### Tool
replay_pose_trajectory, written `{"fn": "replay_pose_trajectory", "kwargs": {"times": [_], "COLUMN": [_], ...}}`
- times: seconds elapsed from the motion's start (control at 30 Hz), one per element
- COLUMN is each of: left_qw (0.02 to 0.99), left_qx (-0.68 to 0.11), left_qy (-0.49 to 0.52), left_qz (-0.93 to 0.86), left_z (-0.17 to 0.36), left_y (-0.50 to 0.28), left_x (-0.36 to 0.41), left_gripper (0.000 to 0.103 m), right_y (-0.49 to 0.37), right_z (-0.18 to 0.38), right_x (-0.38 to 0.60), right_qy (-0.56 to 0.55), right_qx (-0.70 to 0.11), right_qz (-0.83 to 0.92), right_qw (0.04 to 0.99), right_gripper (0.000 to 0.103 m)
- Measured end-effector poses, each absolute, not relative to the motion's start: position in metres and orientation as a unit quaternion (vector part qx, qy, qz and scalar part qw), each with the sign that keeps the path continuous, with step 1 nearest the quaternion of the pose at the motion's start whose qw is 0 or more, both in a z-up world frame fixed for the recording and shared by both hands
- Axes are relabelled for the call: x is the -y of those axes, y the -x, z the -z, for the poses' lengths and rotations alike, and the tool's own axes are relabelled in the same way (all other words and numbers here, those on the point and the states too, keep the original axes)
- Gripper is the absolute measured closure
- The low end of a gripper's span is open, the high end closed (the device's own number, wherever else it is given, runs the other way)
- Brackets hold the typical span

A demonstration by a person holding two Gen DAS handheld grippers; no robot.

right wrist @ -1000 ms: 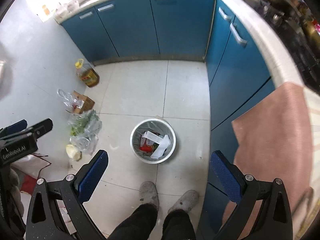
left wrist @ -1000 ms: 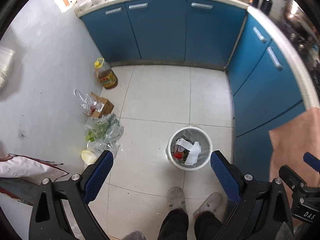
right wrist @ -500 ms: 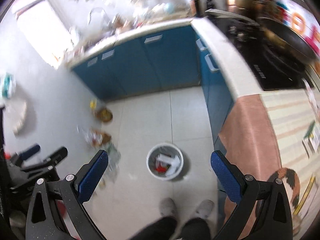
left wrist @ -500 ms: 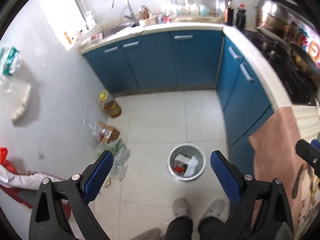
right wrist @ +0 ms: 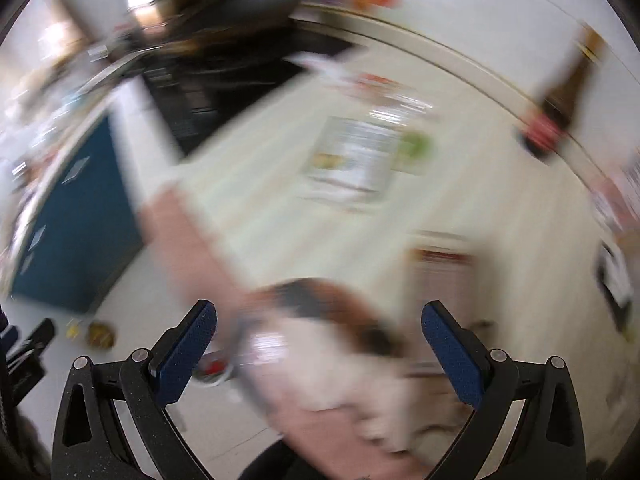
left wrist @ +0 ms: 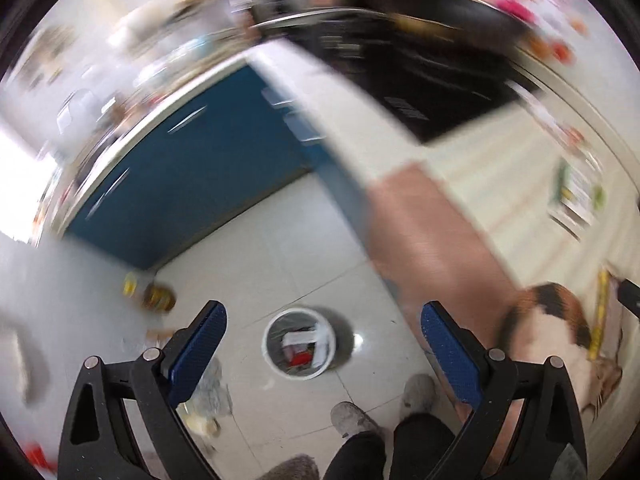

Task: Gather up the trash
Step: 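Grasp the maroon box with the right tool while the left tool grasps the white-green medicine box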

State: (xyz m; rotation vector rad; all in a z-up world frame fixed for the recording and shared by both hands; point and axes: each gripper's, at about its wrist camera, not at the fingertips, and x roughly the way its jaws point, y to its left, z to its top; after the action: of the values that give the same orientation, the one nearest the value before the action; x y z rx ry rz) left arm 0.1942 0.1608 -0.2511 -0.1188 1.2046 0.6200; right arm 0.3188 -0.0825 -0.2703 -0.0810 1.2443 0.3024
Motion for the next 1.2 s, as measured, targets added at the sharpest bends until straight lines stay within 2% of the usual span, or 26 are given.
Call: {"fn": "replay_pose_trajectory", "kwargs": {"times": [0.3, 0.43, 0.7, 0.83, 0.87, 0.9, 0.93, 0.97, 1.2], "left_qw": [0.782, 0.775, 0.746, 0.737, 0.736, 0.734, 0.729, 0.726, 0.749], "left_qx": [-0.6, -0.619, -0.666, -0.674, -0.674, -0.676, -0.682, -0.687, -0.662], "left_qy": [-0.035, -0.043, -0.011, -0.058, -0.07, -0.066, -0.057, -0.029, -0.013], "left_qz": [-0.167, -0.122, 0.006, 0.01, 0.01, 0.015, 0.017, 0.022, 0.0], "left_z": [0.291, 0.303, 0.34, 0.358, 0.36, 0.362, 0.364, 0.363, 0.341], "left_y": [-0.325, -0.364, -0.451, -0.476, -0.479, -0.481, -0.481, -0.48, -0.452], "left_x": [-0.072, -0.052, 0.005, 0.029, 0.033, 0.034, 0.034, 0.03, 0.017], "left_gripper": [0.004, 0.004, 0.005, 0.006, 0.008, 0.024, 0.034, 0.039, 0.04], "right_y": [-0.36, -0.359, -0.381, -0.39, -0.39, -0.389, -0.389, -0.39, -0.379], "right_z": [0.369, 0.367, 0.352, 0.348, 0.346, 0.344, 0.341, 0.342, 0.329], "right_x": [0.142, 0.162, 0.242, 0.282, 0.289, 0.294, 0.298, 0.303, 0.296], "right_qy": [0.031, 0.017, -0.065, -0.087, -0.091, -0.095, -0.096, -0.096, -0.101], "right_qx": [-0.66, -0.642, -0.631, -0.62, -0.617, -0.614, -0.611, -0.609, -0.596], "right_qz": [-0.076, -0.063, -0.015, 0.021, 0.028, 0.031, 0.032, 0.035, 0.021], "right_qw": [0.747, 0.764, 0.773, 0.779, 0.781, 0.783, 0.785, 0.787, 0.796], "right_gripper": [0.001, 0.042, 0.043, 0.043, 0.043, 0.043, 0.043, 0.043, 0.043]}}
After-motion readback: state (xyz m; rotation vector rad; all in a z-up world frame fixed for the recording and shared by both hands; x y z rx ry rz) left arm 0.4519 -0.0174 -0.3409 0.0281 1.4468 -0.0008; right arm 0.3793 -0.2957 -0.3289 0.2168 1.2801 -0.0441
